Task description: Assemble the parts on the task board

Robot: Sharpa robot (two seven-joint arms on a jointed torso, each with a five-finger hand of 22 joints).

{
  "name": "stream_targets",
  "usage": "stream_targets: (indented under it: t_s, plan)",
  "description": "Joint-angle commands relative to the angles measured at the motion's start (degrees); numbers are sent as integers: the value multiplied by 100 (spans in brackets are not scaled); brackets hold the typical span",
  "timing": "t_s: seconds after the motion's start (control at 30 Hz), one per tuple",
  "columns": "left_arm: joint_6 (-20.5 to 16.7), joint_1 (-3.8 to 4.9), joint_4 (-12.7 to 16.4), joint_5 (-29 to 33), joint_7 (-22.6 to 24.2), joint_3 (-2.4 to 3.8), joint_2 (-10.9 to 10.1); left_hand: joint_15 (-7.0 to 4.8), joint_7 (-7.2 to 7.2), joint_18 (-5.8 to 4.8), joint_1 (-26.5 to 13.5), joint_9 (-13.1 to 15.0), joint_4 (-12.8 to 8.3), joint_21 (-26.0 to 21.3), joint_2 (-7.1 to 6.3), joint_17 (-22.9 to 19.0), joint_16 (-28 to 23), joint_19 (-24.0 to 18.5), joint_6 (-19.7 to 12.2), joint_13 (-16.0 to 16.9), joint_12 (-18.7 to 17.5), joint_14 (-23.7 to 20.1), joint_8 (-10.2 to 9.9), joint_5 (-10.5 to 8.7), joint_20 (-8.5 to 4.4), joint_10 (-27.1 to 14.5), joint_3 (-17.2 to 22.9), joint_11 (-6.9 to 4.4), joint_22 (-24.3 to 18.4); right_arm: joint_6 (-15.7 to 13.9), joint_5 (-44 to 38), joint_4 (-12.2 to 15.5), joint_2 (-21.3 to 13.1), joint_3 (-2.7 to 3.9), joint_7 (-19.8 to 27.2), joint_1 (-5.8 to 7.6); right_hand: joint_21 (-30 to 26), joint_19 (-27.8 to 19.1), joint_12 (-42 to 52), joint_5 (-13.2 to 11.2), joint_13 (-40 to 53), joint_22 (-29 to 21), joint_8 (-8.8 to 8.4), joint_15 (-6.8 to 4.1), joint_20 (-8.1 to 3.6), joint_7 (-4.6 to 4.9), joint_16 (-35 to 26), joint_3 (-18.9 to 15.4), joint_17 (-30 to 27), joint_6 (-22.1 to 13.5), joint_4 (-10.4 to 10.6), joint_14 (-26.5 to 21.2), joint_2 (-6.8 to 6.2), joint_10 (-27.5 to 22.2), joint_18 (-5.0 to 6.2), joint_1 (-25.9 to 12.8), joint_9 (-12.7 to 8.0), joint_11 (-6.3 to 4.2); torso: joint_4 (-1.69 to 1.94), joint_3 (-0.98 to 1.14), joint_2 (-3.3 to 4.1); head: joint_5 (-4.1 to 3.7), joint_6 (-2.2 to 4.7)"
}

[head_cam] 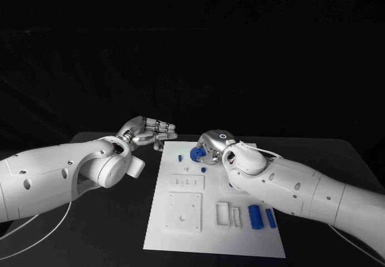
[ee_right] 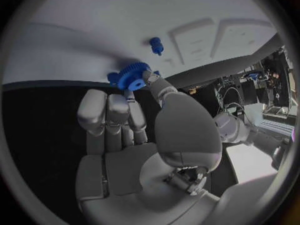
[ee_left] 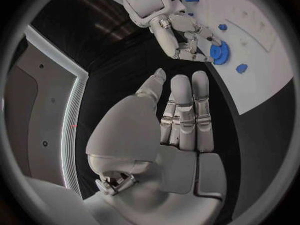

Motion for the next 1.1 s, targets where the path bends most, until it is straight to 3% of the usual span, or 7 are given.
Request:
stream_targets:
  t_s: [0.03, 0.73, 0.87, 1.1]
  plan:
    - [53, 11, 17, -3, 73, 5, -1, 9, 29, -19, 26, 1, -21, -33, 6, 5, 26, 46, -4, 6, 15, 34, -6, 34, 0, -1, 14, 8, 6, 24, -152, -26, 8, -4, 5, -5, -20, 364, -22, -3, 146, 358, 10, -37, -21, -58, -20, -11, -3, 276, 11, -4, -63, -34, -37, -4, 1, -15, -4, 4, 1, 3, 6]
    - [60, 11, 20, -4, 66, 6, 4, 9, 29, -19, 26, 1, -21, -33, 6, 5, 26, 46, -4, 6, 15, 34, -6, 34, 0, -1, 14, 8, 6, 51, -15, -268, 124, -19, 40, -37, -104, 360, -119, -119, 63, 314, 10, -9, 8, 5, -93, -152, -50, 22, 162, -6, -84, -98, 11, -90, -13, 21, -7, 4, 4, 48, 3]
    - [68, 11, 17, -4, 60, 6, 11, 9, 29, -19, 26, 1, -21, -33, 6, 5, 26, 46, -4, 6, 15, 34, -6, 34, 0, -1, 14, 8, 6, 63, 69, -286, 139, -20, 52, -38, -126, 361, -137, -451, 38, 300, 9, 21, 37, 54, -108, -276, -60, -187, 384, -5, -114, -113, 37, -218, -29, 56, -9, 4, 2, 49, -2]
    - [75, 11, 15, -4, 53, 6, 18, 12, 36, -17, 25, 1, -23, -77, 1, 1, 28, 57, -13, 6, 14, 34, -6, 35, 3, -13, 14, 13, 61, 141, 222, -300, 148, -20, 63, -38, -124, 362, -149, -509, -5, 277, 16, 43, 69, 84, -109, -518, -66, -363, 958, -4, -200, -145, 67, -497, -28, 68, -9, 7, 2, 50, 2]
